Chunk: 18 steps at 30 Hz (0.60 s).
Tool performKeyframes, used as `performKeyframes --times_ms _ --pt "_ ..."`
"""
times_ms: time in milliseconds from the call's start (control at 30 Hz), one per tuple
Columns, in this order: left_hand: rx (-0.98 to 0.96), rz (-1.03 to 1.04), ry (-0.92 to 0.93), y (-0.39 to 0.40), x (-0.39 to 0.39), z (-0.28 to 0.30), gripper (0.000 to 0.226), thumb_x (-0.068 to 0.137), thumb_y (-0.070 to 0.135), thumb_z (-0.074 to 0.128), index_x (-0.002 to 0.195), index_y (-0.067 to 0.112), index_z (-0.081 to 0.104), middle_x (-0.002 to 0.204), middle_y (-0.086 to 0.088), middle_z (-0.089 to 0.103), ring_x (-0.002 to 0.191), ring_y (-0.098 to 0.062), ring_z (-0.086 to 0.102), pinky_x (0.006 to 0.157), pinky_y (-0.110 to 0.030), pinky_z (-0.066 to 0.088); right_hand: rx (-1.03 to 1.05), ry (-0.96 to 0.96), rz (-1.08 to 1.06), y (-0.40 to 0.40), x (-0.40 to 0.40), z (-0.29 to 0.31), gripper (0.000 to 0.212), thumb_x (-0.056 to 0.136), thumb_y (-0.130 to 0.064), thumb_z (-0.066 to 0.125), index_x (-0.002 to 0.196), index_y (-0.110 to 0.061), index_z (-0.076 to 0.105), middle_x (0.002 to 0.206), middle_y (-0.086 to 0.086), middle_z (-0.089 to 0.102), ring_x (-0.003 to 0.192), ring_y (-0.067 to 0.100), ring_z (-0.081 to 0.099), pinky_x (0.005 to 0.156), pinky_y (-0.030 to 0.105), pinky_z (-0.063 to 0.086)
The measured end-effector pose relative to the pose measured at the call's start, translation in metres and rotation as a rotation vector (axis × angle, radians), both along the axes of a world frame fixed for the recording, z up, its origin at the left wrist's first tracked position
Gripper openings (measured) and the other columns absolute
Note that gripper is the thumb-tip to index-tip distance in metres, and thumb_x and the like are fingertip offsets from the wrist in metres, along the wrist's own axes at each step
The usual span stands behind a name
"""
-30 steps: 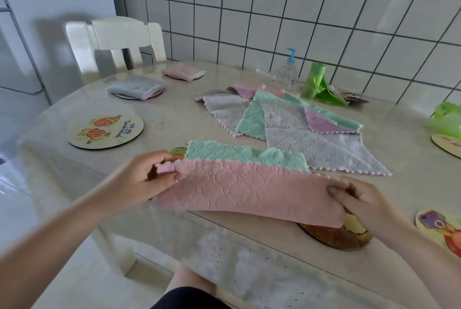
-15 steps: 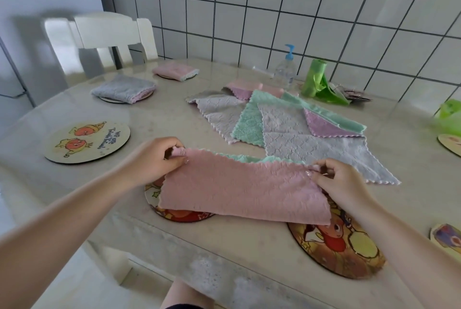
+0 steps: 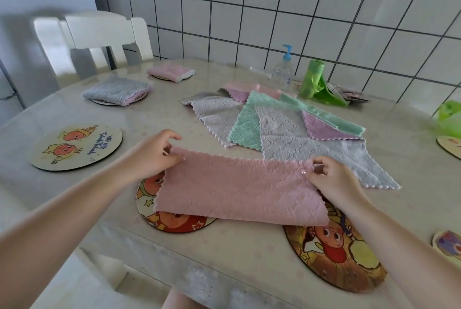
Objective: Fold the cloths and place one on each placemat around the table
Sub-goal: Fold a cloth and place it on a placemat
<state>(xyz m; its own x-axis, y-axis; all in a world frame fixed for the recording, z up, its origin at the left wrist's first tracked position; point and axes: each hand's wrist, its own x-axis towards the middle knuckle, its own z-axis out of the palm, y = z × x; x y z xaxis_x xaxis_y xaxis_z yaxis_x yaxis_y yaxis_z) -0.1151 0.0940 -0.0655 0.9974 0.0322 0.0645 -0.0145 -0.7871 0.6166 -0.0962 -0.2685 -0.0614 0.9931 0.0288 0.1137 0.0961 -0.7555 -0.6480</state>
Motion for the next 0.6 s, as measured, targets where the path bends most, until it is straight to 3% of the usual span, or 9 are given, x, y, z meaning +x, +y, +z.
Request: performKeyframes --times_ms 100,233,333,433,500,600 --pt "-0.157 0.04 0.029 0.001 -0.007 0.003 0.042 0.091 0.027 0.056 0.128 0.027 0.038 0.101 0.007 0.062 0.094 -0.012 0.06 0.083 -0.027 0.039 0.098 0.006 -0.026 -0.004 -0.003 -0.001 0.031 0.086 -0.024 0.064 0.113 -0.025 0.048 0.095 -0.006 0.063 0.077 0.002 0.056 0.059 0.014 0.034" --pt "-0.164 0.014 -0.019 0.007 -0.02 0.004 0.021 0.09 0.022 0.056 0.098 0.041 0.052 0.099 0.017 0.062 0.097 -0.004 0.059 0.086 -0.027 0.044 0.119 -0.04 0.012 -0.008 -0.014 -0.004 0.015 0.085 -0.017 0.065 0.092 -0.019 0.052 0.089 -0.013 0.059 0.078 -0.011 0.051 0.061 0.01 0.034" --pt "-0.109 -0.043 -0.061 0.003 -0.025 0.003 0.022 0.09 0.017 0.057 0.098 0.036 0.063 0.104 0.022 0.061 0.095 0.009 0.055 0.085 -0.012 0.039 0.049 -0.045 0.072 -0.008 -0.015 -0.004 0.015 0.084 -0.01 0.065 0.081 -0.024 0.063 0.078 -0.013 0.065 0.064 -0.008 0.057 0.059 0.011 0.037" --pt "-0.076 -0.047 -0.069 0.0 -0.021 -0.001 0.027 0.089 0.016 0.059 0.113 0.027 0.064 0.112 0.02 0.057 0.103 0.004 0.055 0.094 -0.017 0.038 -0.005 -0.056 0.119 -0.006 -0.011 -0.005 0.025 0.086 -0.011 0.062 0.102 -0.029 0.068 0.108 -0.019 0.061 0.078 0.0 0.06 0.066 0.008 0.039" --pt "-0.066 -0.036 -0.087 -0.001 -0.019 -0.003 0.028 0.088 0.018 0.061 0.115 0.027 0.064 0.113 0.019 0.058 0.101 0.002 0.057 0.093 -0.021 0.042 -0.042 -0.079 0.128 -0.005 -0.009 -0.006 0.03 0.086 -0.014 0.063 0.113 -0.028 0.065 0.115 -0.021 0.051 0.091 0.0 0.056 0.073 0.005 0.036" --pt "-0.02 -0.034 -0.102 -0.002 -0.016 -0.006 0.026 0.088 0.021 0.06 0.112 0.029 0.066 0.103 0.022 0.061 0.096 0.0 0.06 0.09 -0.025 0.046 -0.108 -0.094 0.137 -0.005 -0.008 -0.008 0.03 0.087 -0.019 0.062 0.115 -0.027 0.065 0.122 -0.015 0.057 0.082 -0.007 0.052 0.071 0.005 0.035"
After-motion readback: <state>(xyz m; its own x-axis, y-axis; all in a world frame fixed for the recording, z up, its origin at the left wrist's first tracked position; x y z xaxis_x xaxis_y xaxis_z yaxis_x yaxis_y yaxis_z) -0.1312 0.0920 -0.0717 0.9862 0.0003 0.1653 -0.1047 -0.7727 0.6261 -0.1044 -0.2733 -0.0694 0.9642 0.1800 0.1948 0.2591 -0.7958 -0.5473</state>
